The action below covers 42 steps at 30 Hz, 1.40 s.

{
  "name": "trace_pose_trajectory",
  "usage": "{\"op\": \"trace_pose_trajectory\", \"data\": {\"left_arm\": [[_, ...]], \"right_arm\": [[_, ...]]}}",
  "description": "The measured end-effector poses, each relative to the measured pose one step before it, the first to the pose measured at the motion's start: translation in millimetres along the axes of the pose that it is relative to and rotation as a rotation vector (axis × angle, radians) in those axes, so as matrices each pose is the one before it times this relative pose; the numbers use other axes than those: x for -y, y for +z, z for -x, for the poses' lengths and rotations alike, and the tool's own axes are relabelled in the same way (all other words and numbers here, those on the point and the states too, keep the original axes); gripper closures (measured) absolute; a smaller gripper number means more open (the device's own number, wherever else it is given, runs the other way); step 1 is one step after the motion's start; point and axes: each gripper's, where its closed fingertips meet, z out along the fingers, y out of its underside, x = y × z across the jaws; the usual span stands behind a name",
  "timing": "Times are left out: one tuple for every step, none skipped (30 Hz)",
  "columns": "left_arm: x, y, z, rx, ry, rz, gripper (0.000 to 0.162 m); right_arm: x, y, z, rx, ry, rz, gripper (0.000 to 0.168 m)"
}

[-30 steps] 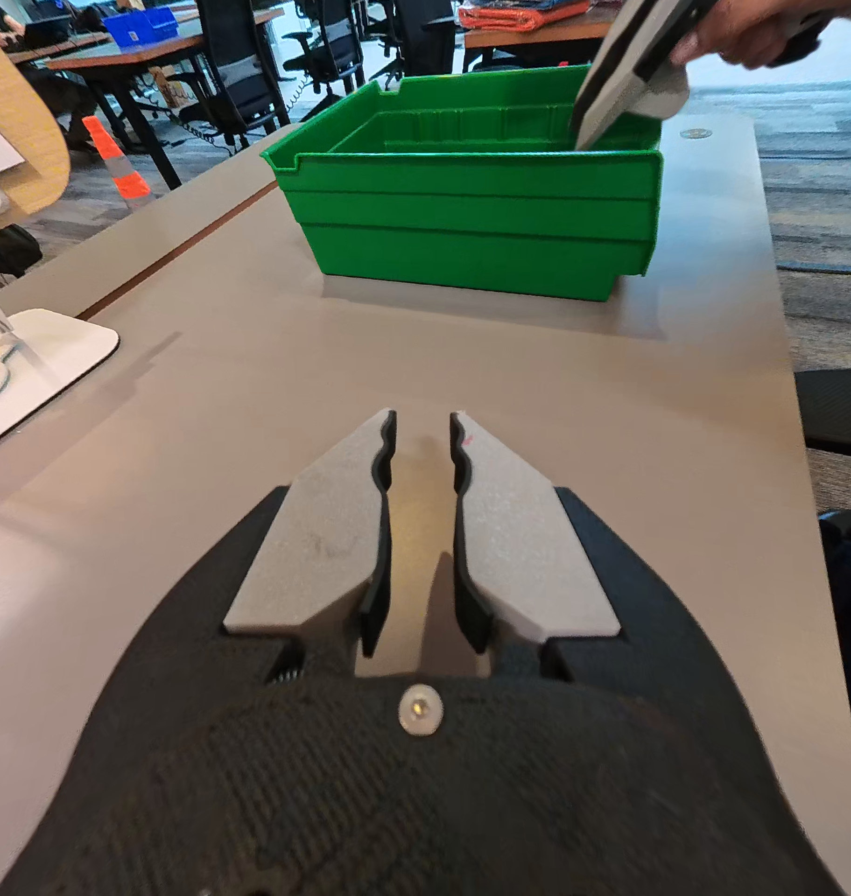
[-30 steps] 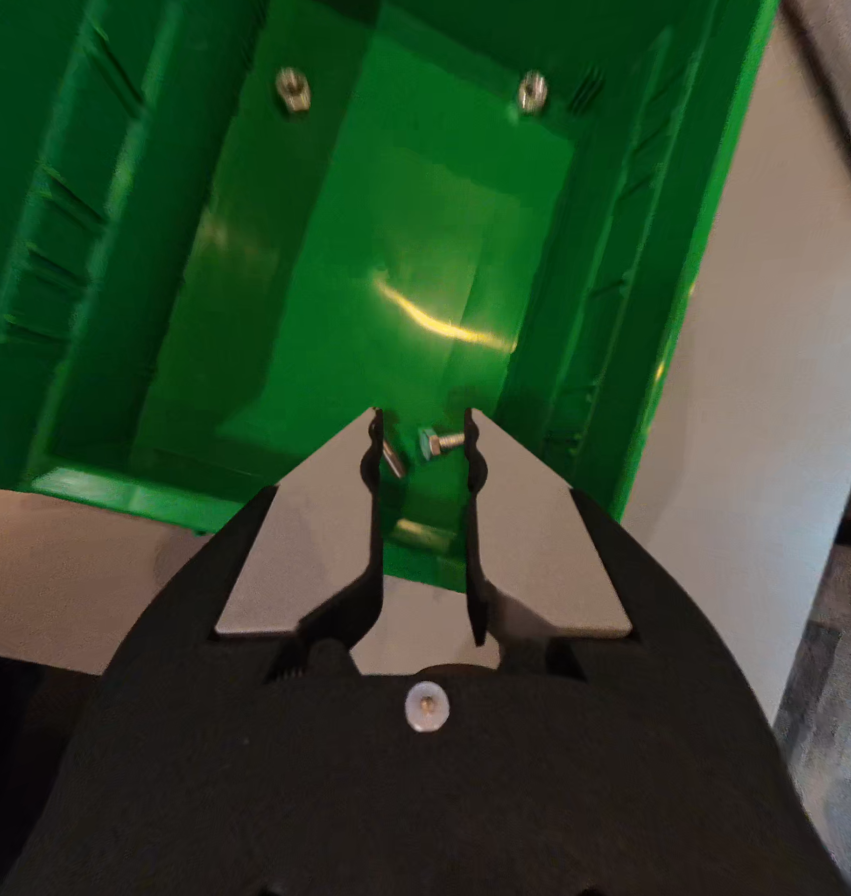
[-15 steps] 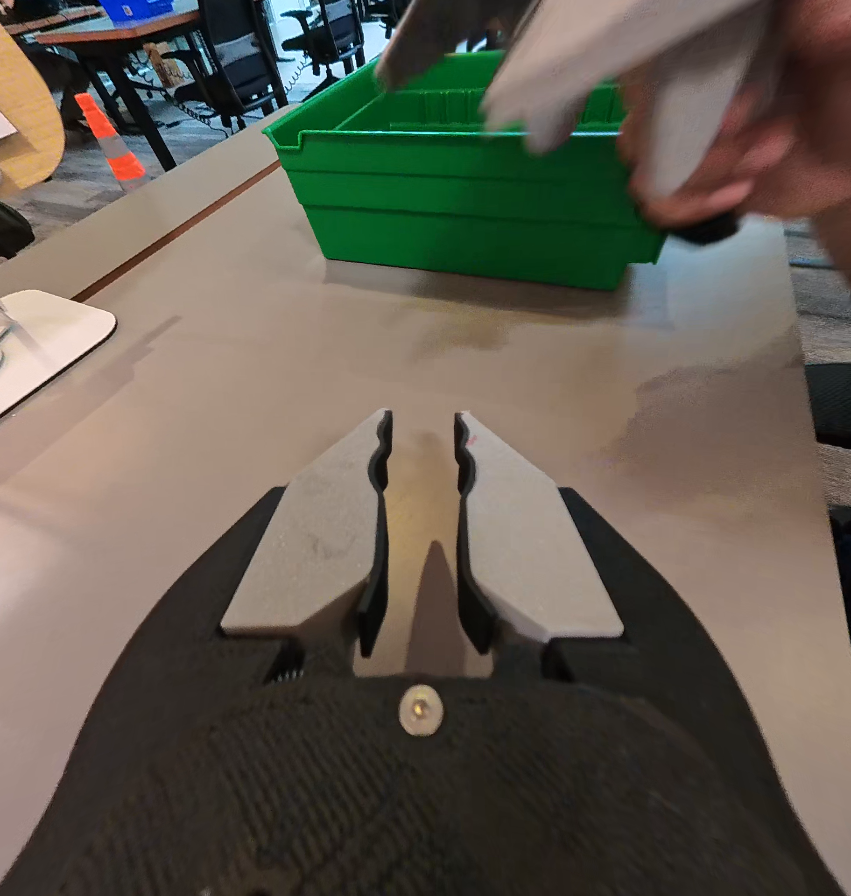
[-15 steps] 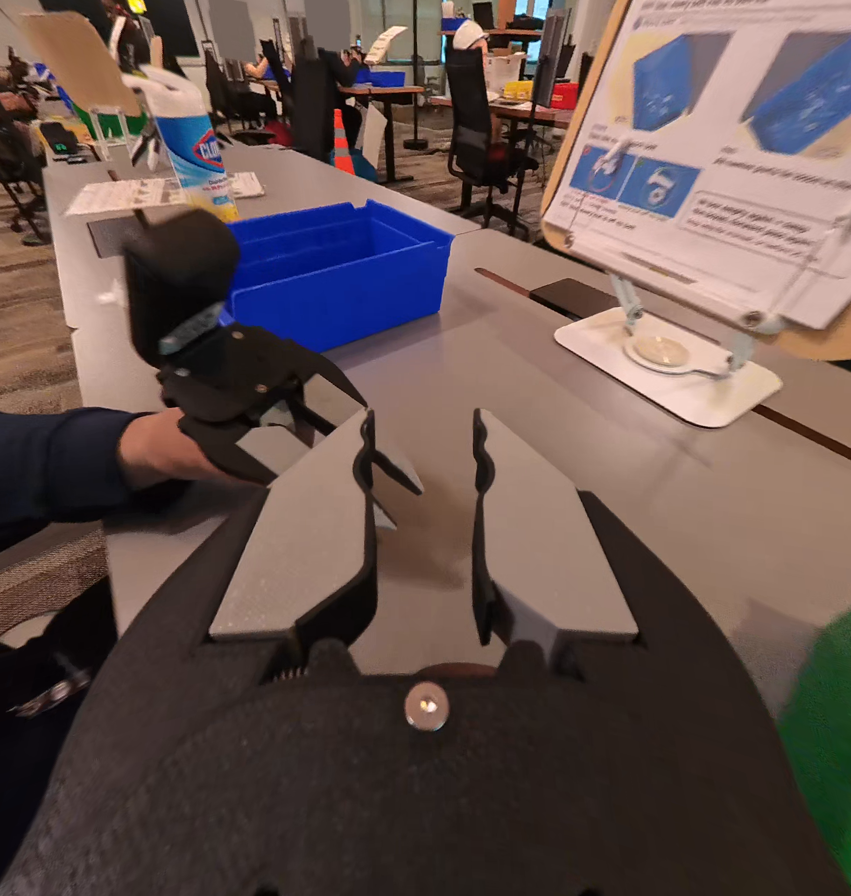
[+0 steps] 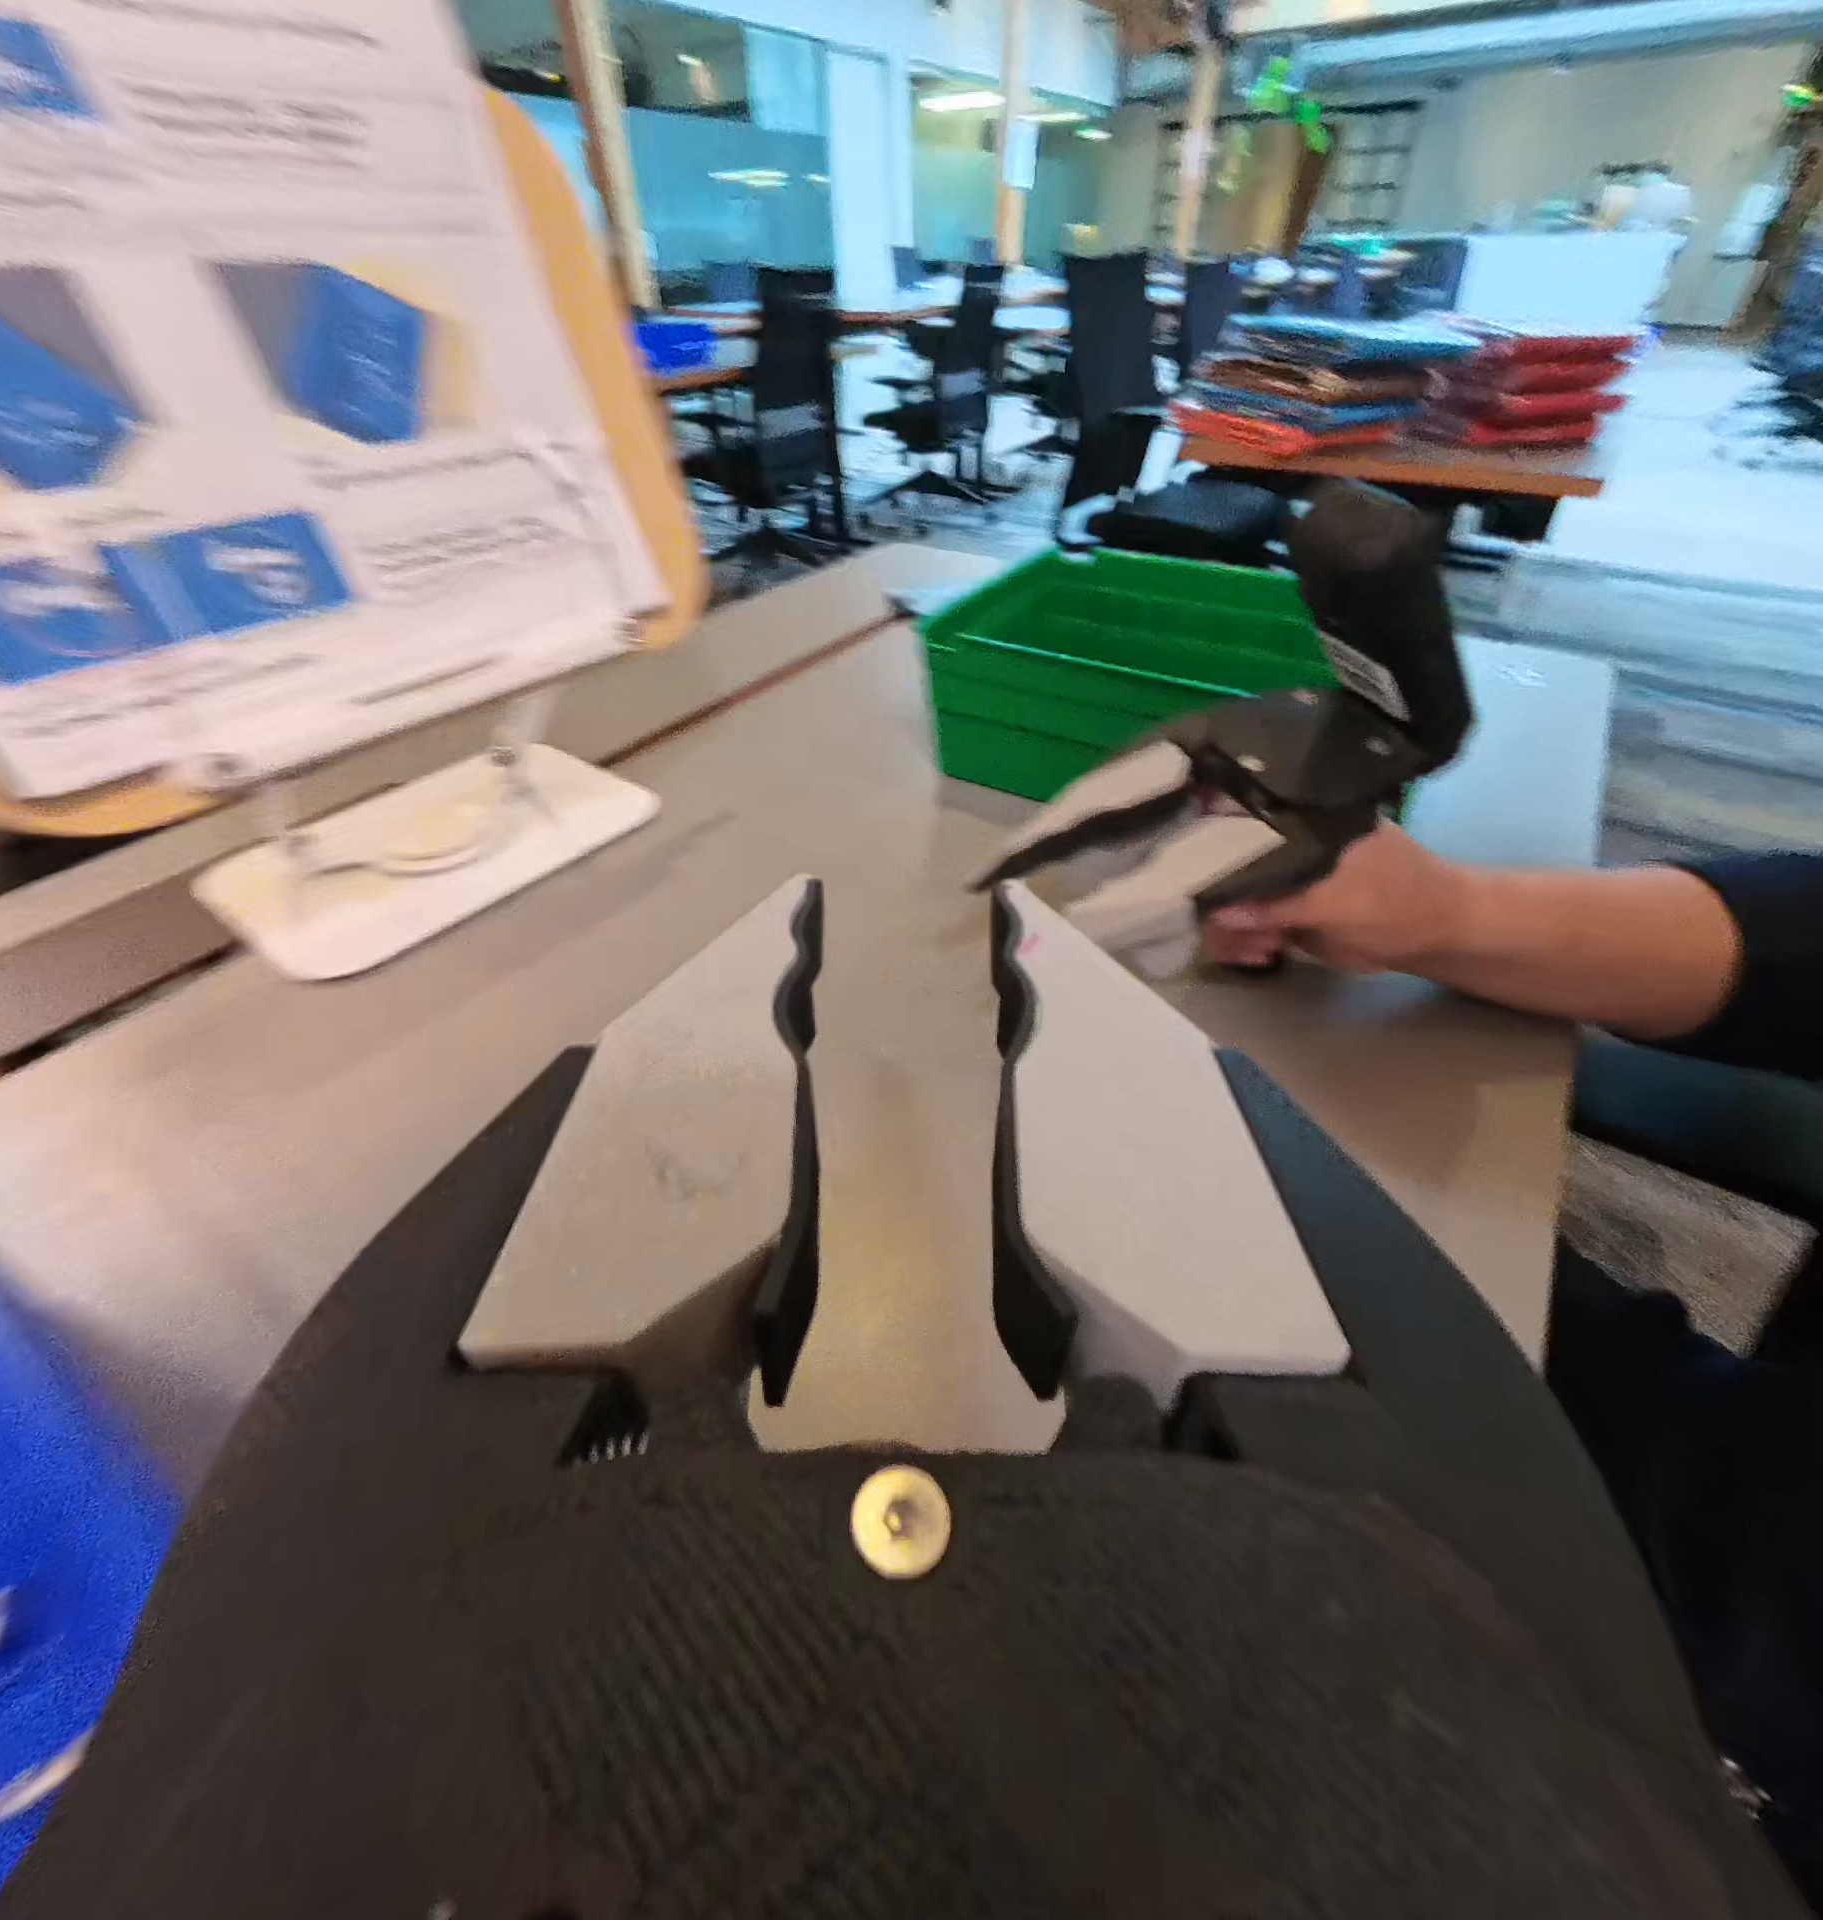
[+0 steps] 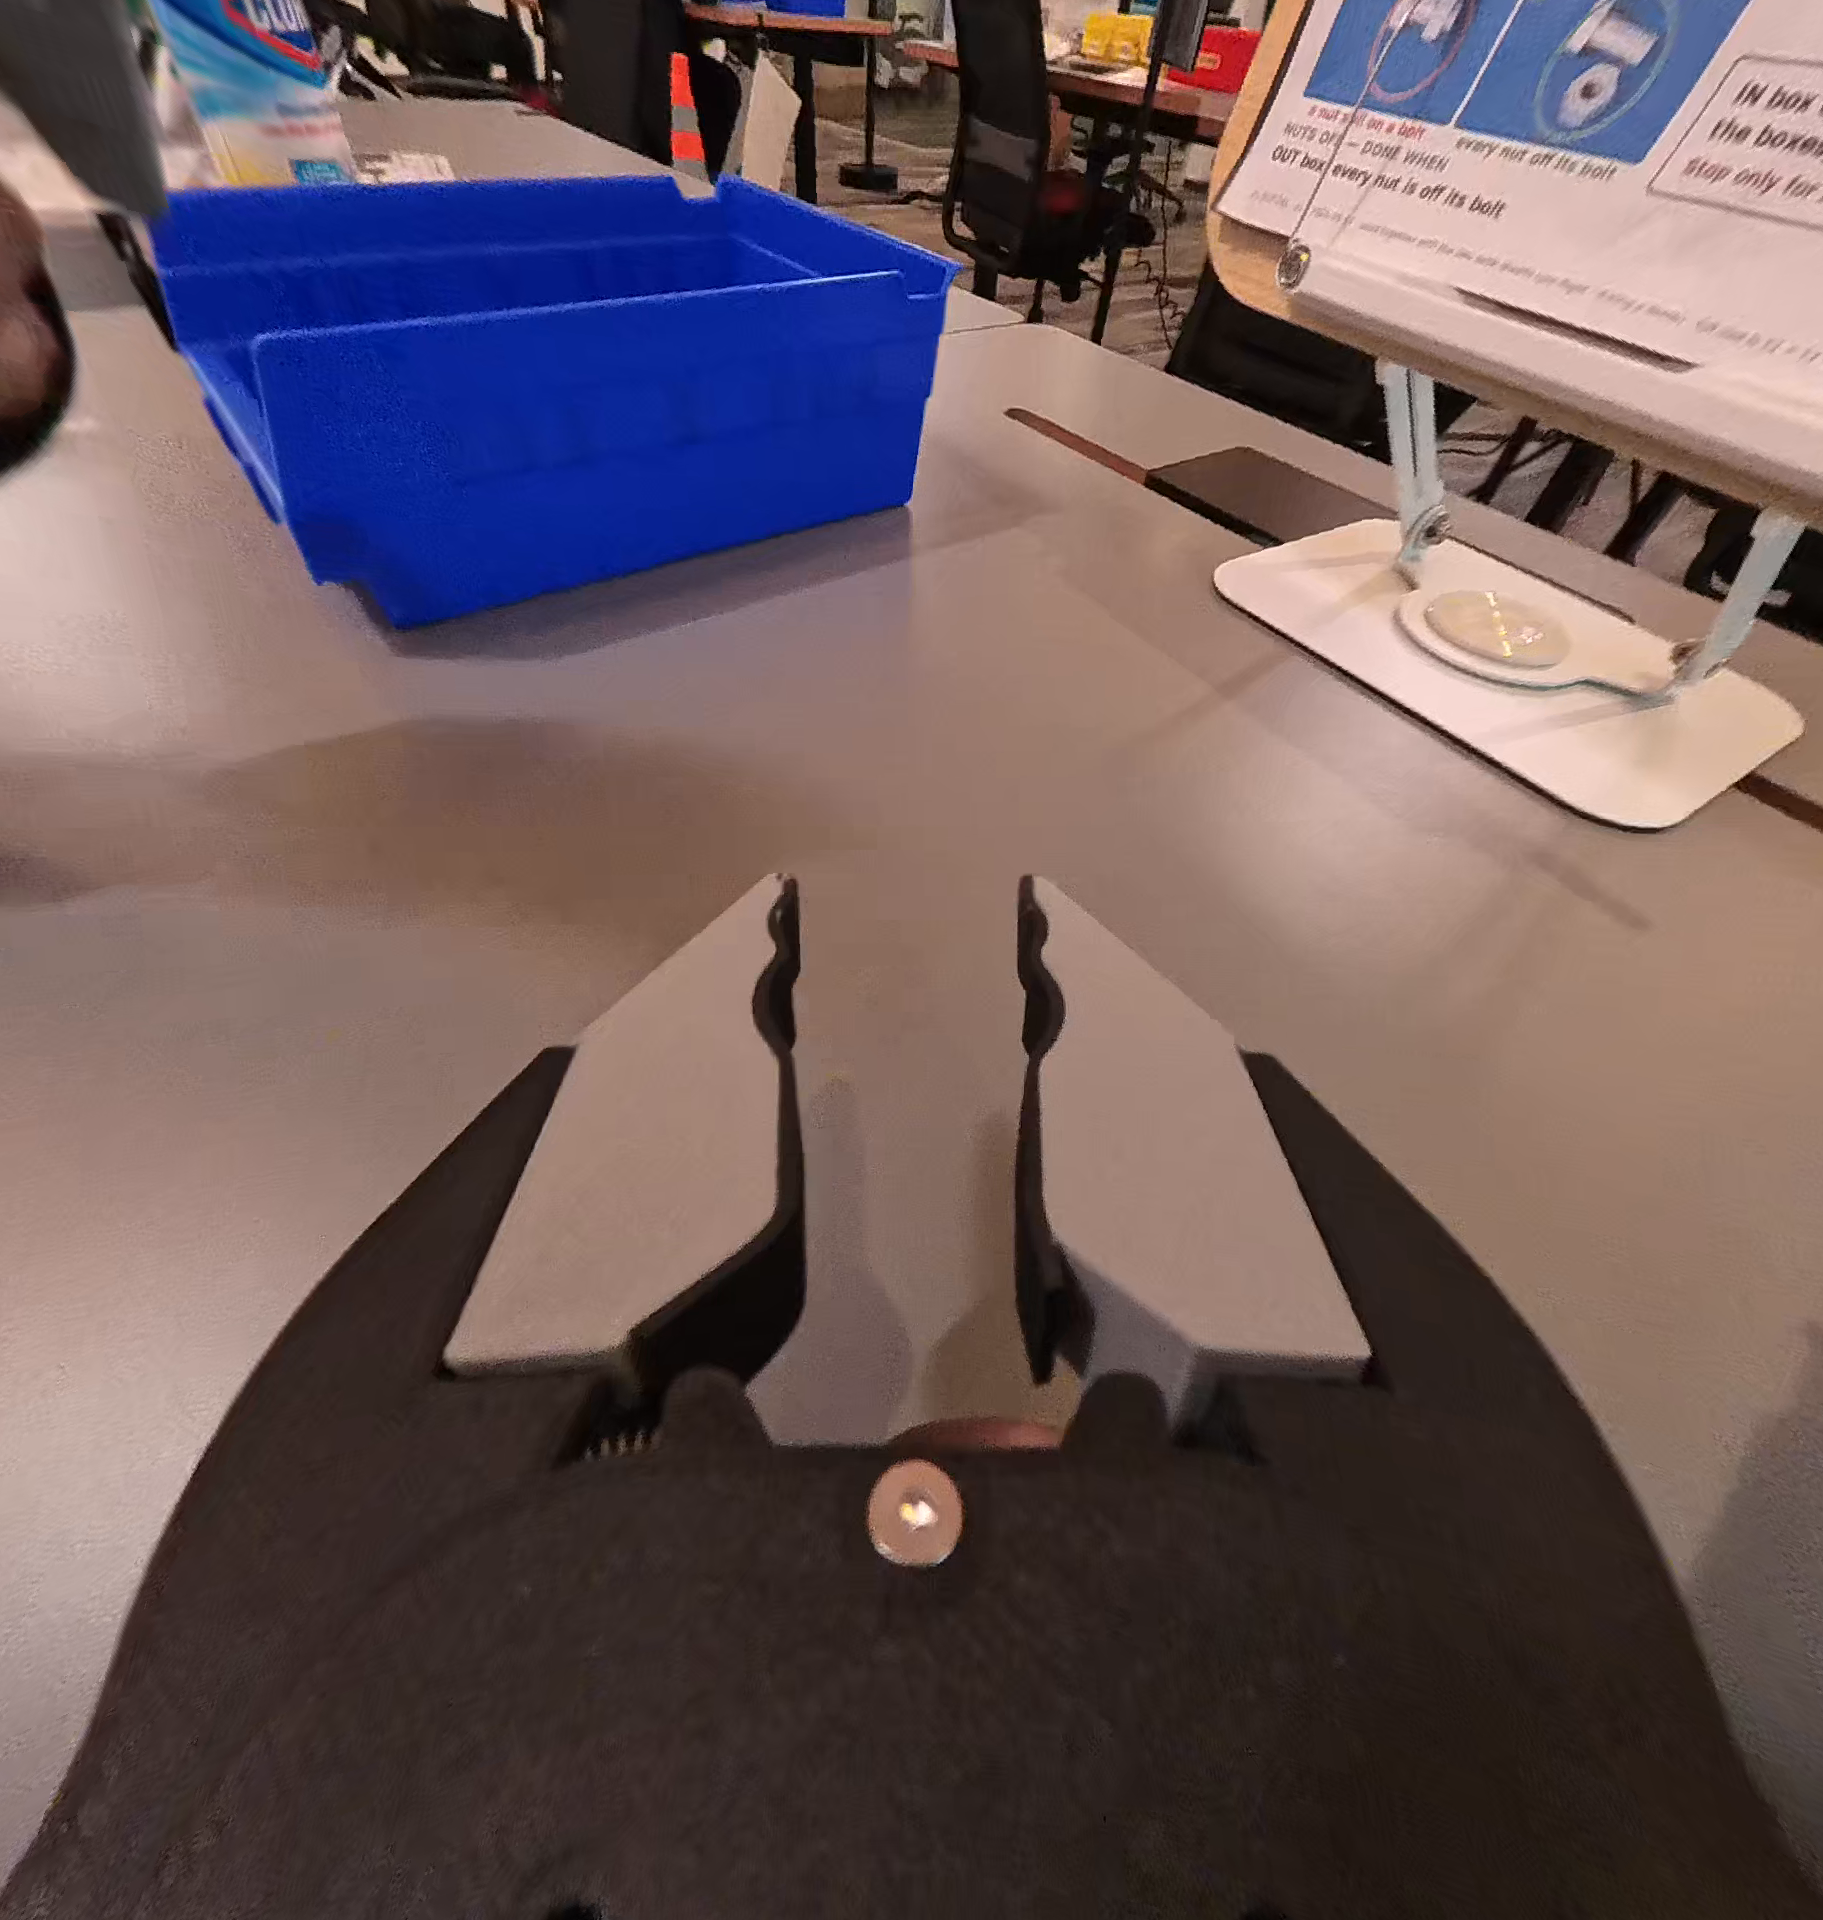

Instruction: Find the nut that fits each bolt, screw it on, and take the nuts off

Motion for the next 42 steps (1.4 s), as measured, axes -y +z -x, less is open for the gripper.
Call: {"op": "trace_pose_trajectory", "data": {"left_arm": [[5.95,-14.74,22.65,0.0558,-0.0138,0.0063,0.131],[-1.30,-12.97,27.26,0.0694,-0.0155,0.0310,0.128],[-7.94,-10.75,32.30,0.0891,-0.0159,0.0475,0.123],[-11.94,-7.66,35.14,0.1021,-0.0221,0.0509,0.122],[-12.73,-4.53,33.48,0.0947,-0.0271,0.0388,0.121],[-10.69,-1.95,27.11,0.0666,-0.0360,0.0144,0.120],[-8.18,-0.47,17.73,0.0228,-0.0454,-0.0050,0.118],[-5.38,0.03,11.39,-0.0020,-0.0487,-0.0217,0.119],[-1.13,1.48,9.09,-0.0049,-0.0408,-0.0294,0.121],[-0.20,2.72,7.53,-0.0013,-0.0216,-0.0122,0.121],[-1.57,2.67,7.51,0.0141,-0.0037,0.0019,0.120],[-2.94,2.36,6.07,0.0167,0.0030,0.0090,0.120],[-3.76,2.38,2.87,0.0027,0.0028,0.0144,0.120],[-4.88,2.74,0.55,-0.0103,-0.0012,0.0249,0.118],[-6.63,3.07,-0.24,-0.0145,-0.0026,0.0374,0.116],[-6.93,3.06,1.31,-0.0026,0.0007,0.0365,0.115],[-5.44,2.61,3.11,0.0111,0.0041,0.0243,0.115],[-3.60,1.73,3.01,0.0119,0.0001,0.0156,0.116],[-0.75,0.42,1.33,0.0011,-0.0048,0.0057,0.116],[1.78,-0.65,0.83,-0.0004,-0.0041,-0.0093,0.117],[2.83,-1.53,1.86,0.0072,-0.0017,-0.0185,0.119],[3.01,-1.71,2.16,0.0111,-0.0012,-0.0198,0.120],[1.87,-1.50,0.86,0.0047,-0.0001,-0.0111,0.120],[0.19,-0.95,0.09,0.0007,0.0025,0.0015,0.120],[-1.23,-0.78,0.38,0.0053,0.0031,0.0144,0.119],[-1.23,-0.96,0.01,0.0052,0.0084,0.0170,0.118],[-1.02,-1.43,-0.16,0.0062,0.0167,0.0164,0.117],[-2.32,-1.80,0.46,0.0096,0.0217,0.0233,0.117],[-3.13,-1.76,1.47,0.0106,0.0240,0.0284,0.117],[-2.76,-1.69,3.08,0.0124,0.0201,0.0256,0.117],[-2.58,-1.13,3.43,0.0054,0.0125,0.0250,0.117],[-3.55,-0.03,2.56,-0.0079,0.0077,0.0286,0.117],[-4.62,1.10,1.02,-0.0212,0.0114,0.0384,0.119],[-5.39,1.90,2.64,-0.0134,0.0076,0.0460,0.120],[-4.87,2.45,3.43,-0.0048,0.0031,0.0467,0.120],[-3.85,2.93,1.34,-0.0081,0.0010,0.0441,0.119],[-2.58,3.44,-2.27,-0.0177,0.0059,0.0369,0.119],[-1.45,3.69,-3.33,-0.0144,0.0150,0.0308,0.119],[0.58,3.85,-2.29,-0.0011,0.0174,0.0208,0.120],[2.44,4.43,-1.60,0.0066,0.0167,0.0119,0.120],[4.06,5.21,-1.73,0.0053,0.0146,0.0049,0.122],[4.54,6.06,-3.08,-0.0052,0.0097,0.0018,0.122]], "right_arm": [[-0.86,0.98,-1.19,-0.0042,0.0016,0.0015,0.129],[-1.55,0.72,-2.39,-0.0131,-0.0071,0.0045,0.129],[-1.49,0.24,-2.36,-0.0158,-0.0104,0.0032,0.129],[-1.39,0.17,-1.72,-0.0129,-0.0105,0.0015,0.129],[-0.94,0.10,-1.41,-0.0130,-0.0084,-0.0005,0.129],[0.10,0.04,-1.36,-0.0150,-0.0052,-0.0076,0.129],[0.51,0.36,-0.63,-0.0096,-0.0023,-0.0095,0.130],[-0.13,0.90,0.15,-0.0039,-0.0036,-0.0043,0.130],[-0.39,1.33,-0.70,-0.0075,-0.0059,-0.0012,0.130],[0.26,1.34,-0.90,-0.0082,-0.0076,-0.0040,0.130],[0.18,1.46,-0.30,-0.0028,-0.0053,-0.0008,0.131],[0.01,1.34,-0.19,-0.0017,-0.0020,0.0017,0.131],[0.00,1.13,-0.60,-0.0045,-0.0006,0.0011,0.131],[0.09,0.68,-0.74,-0.0060,-0.0001,0.0011,0.131],[0.25,0.42,-0.19,-0.0020,-0.0010,-0.0008,0.131],[-0.02,0.20,0.26,0.0008,-0.0015,0.0001,0.131],[-0.44,0.29,0.11,0.0006,-0.0005,0.0027,0.131],[-0.38,0.27,-0.12,0.0004,0.0012,0.0026,0.131],[-0.17,0.30,0.07,0.0016,0.0016,0.0018,0.131],[-0.31,0.19,0.21,0.0035,0.0024,0.0024,0.131],[-0.48,0.15,0.33,0.0039,0.0045,0.0028,0.131],[-0.41,0.11,0.56,0.0050,0.0060,0.0030,0.131],[-0.61,0.18,0.98,0.0076,0.0058,0.0041,0.131],[-0.80,0.16,1.05,0.0062,0.0036,0.0054,0.130],[-0.55,0.17,0.64,0.0028,0.0015,0.0044,0.130],[-0.40,0.03,0.96,0.0031,-0.0017,0.0034,0.130],[-0.39,-0.01,1.50,0.0042,-0.0045,0.0030,0.130],[-0.38,0.04,1.54,0.0042,-0.0066,0.0034,0.130],[-0.32,0.06,1.55,0.0027,-0.0079,0.0034,0.130],[-0.34,0.08,1.27,0.0020,-0.0080,0.0026,0.130],[-0.10,0.08,1.23,0.0020,-0.0060,0.0012,0.130],[-0.06,0.01,1.50,0.0053,-0.0027,0.0010,0.130],[0.02,-0.09,1.68,0.0073,0.0001,0.0005,0.130],[0.11,0.01,1.95,0.0094,0.0016,-0.0001,0.130],[0.22,-0.09,2.10,0.0103,0.0022,0.0004,0.130],[0.30,-0.05,2.21,0.0091,0.0018,0.0003,0.130],[0.55,-0.02,2.19,0.0084,0.0000,-0.0006,0.130],[0.79,-0.01,2.24,0.0071,-0.0029,-0.0013,0.130],[0.95,-0.14,1.95,0.0037,-0.0067,-0.0024,0.130],[0.78,-0.09,1.34,-0.0002,-0.0101,-0.0014,0.130],[0.41,-0.11,0.74,-0.0040,-0.0127,0.0003,0.130],[0.39,-0.19,0.26,-0.0058,-0.0143,-0.0005,0.130]]}}
